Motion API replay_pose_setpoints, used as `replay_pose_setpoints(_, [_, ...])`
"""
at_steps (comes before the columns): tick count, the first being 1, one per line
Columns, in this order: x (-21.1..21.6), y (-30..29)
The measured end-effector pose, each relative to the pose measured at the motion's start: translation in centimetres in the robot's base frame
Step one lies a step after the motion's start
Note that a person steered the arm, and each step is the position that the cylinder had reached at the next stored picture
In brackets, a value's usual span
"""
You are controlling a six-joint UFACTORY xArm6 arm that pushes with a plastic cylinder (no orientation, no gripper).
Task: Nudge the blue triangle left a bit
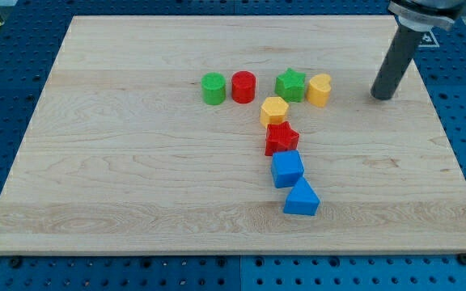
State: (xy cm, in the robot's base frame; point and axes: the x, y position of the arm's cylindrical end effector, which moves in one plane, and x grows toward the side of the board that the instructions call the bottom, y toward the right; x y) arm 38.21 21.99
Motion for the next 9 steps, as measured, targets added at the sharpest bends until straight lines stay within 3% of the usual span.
replay_pose_setpoints(1, [2.3, -0.2])
replay_pose_setpoints(4, [17.4, -6.1])
replay_pose_setpoints(9, [19.5, -13.6])
